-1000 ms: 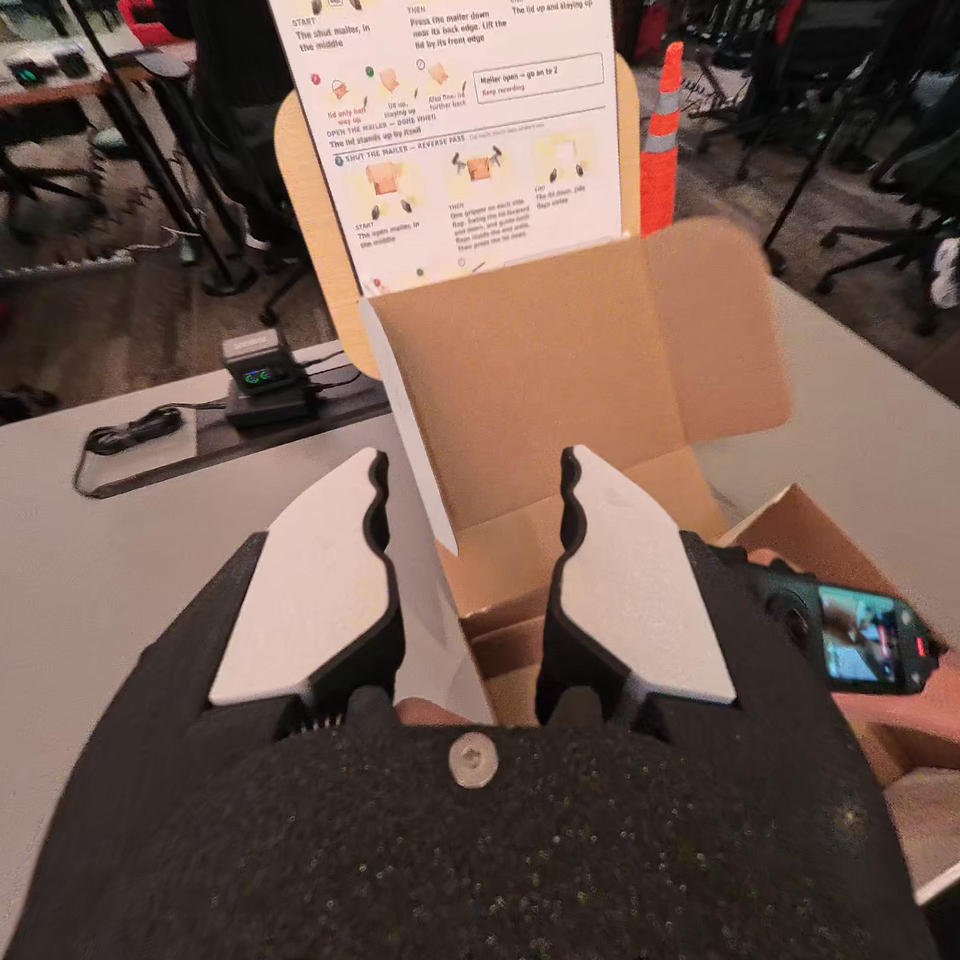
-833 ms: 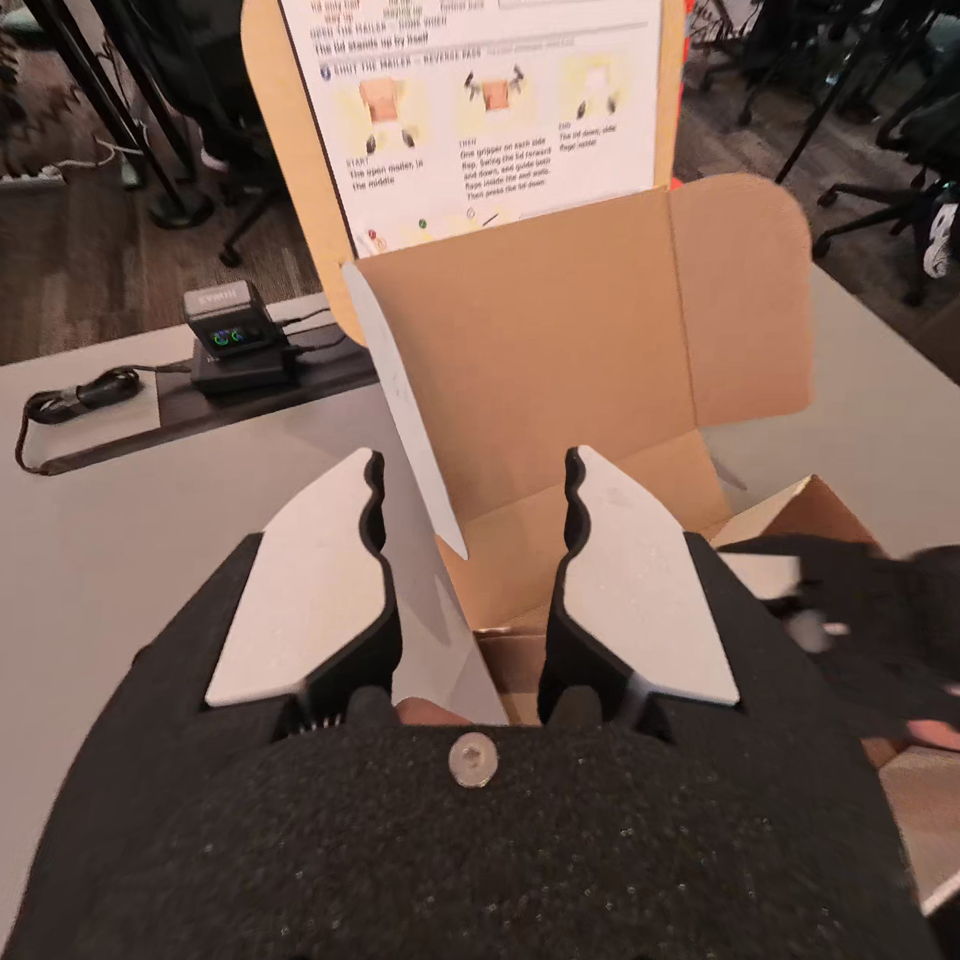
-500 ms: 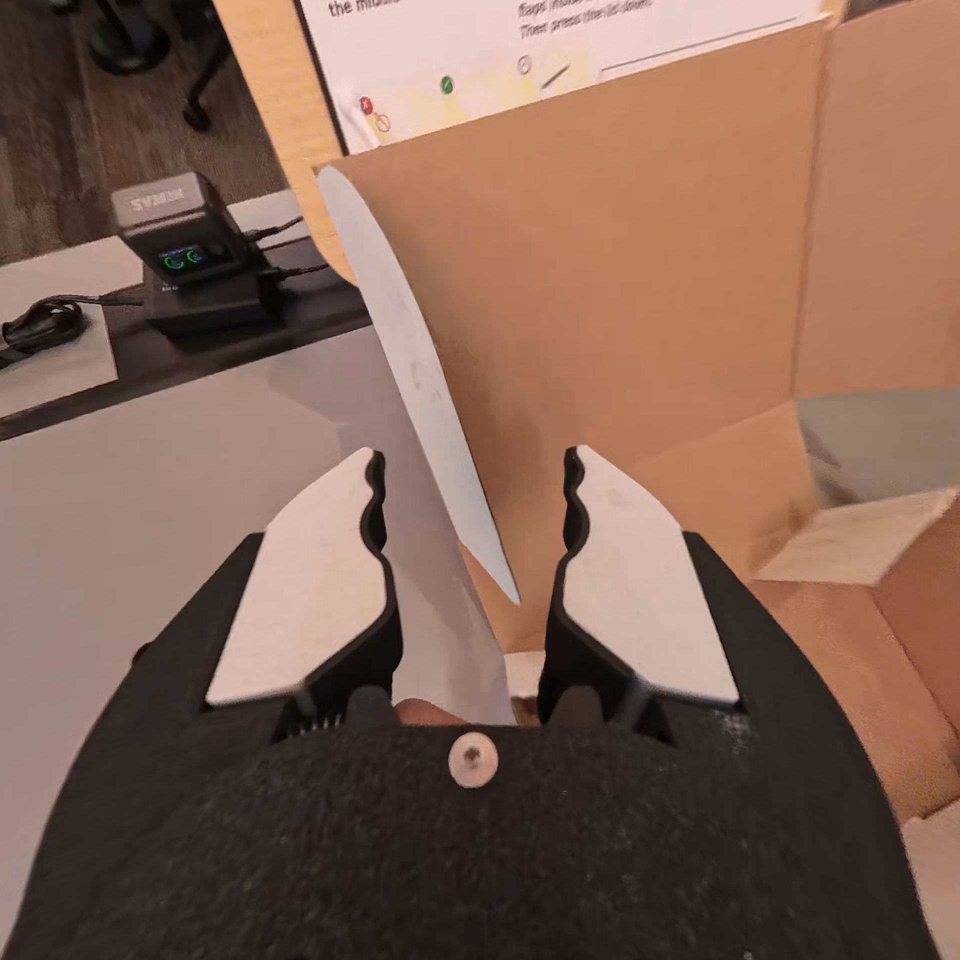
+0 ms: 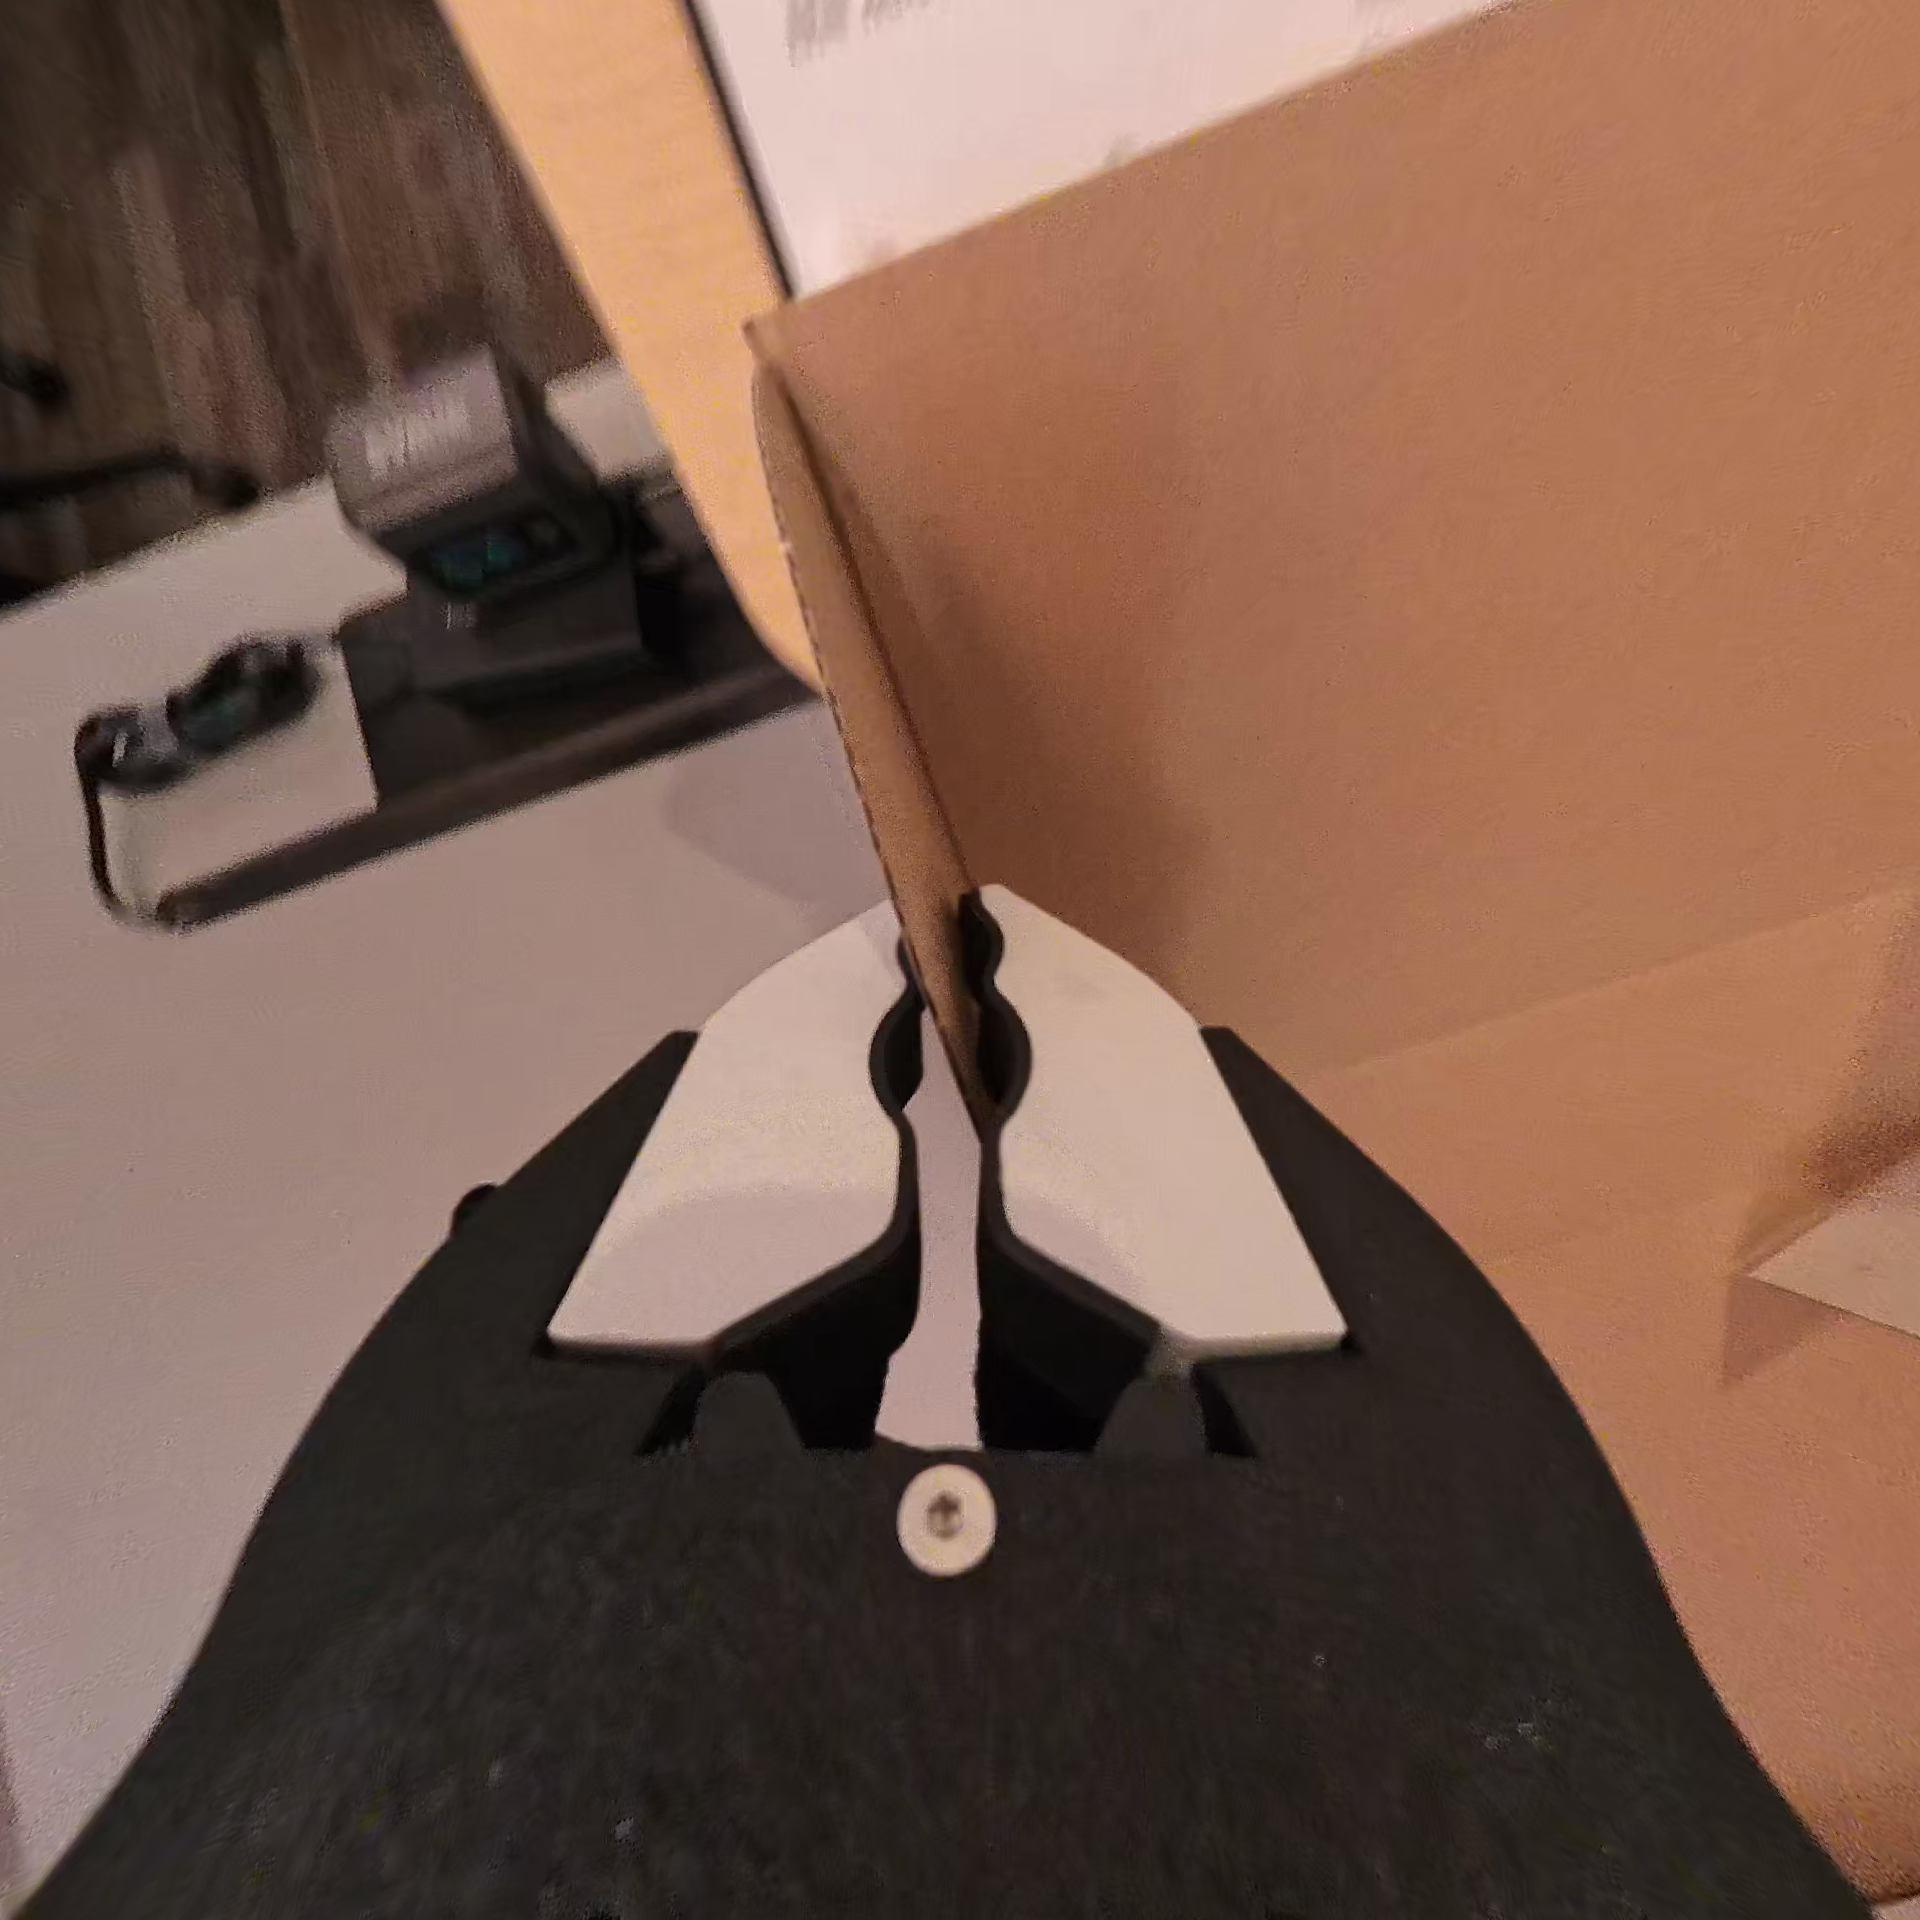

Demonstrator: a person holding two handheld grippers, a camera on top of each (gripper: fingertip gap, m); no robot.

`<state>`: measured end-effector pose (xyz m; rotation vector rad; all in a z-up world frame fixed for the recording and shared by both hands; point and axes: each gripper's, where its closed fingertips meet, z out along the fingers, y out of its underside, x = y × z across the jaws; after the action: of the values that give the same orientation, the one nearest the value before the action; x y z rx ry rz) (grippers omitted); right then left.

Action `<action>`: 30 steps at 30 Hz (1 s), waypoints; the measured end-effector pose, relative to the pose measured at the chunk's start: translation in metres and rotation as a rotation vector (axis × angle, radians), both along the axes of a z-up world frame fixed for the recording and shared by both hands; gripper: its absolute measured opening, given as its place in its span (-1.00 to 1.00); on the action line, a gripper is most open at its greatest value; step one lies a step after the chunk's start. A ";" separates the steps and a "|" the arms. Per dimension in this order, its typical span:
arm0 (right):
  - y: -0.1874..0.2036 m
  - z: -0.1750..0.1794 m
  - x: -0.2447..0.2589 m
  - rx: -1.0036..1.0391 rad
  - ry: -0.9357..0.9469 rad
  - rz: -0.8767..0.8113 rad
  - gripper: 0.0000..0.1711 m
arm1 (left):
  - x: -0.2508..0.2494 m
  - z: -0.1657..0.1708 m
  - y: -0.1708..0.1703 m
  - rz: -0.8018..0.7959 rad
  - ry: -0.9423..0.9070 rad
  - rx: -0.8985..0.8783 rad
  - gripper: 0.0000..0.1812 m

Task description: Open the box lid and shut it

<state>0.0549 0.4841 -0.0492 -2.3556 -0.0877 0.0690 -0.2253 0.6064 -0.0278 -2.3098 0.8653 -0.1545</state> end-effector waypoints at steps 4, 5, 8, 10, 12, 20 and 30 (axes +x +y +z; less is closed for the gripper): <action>0.002 0.036 -0.010 0.123 -0.179 -0.075 -0.91 | 0.008 0.058 -0.005 0.008 -0.117 0.296 -0.97; -0.001 0.040 -0.015 0.131 -0.190 -0.085 -0.90 | 0.005 0.064 -0.011 0.021 -0.124 0.365 -0.96; -0.014 0.050 -0.026 0.173 -0.176 -0.129 -0.89 | -0.003 0.074 -0.035 0.054 -0.174 0.498 -0.96; -0.025 0.054 -0.031 0.202 -0.154 -0.159 -0.89 | -0.008 0.080 -0.052 0.065 -0.234 0.544 -0.97; -0.039 0.057 -0.034 0.243 -0.163 -0.187 -0.90 | -0.014 0.084 -0.069 0.069 -0.302 0.573 -0.98; -0.099 0.045 -0.057 0.413 -0.145 -0.189 -0.92 | -0.043 0.079 -0.126 0.105 -0.435 0.693 -0.98; -0.140 0.031 -0.068 0.527 -0.212 -0.206 -0.94 | -0.060 0.054 -0.166 0.086 -0.347 0.730 -0.97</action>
<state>-0.0128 0.3437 -0.0183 -1.8256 0.0323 -0.2738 -0.2857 0.4404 0.0259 -1.5709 0.5226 -0.1624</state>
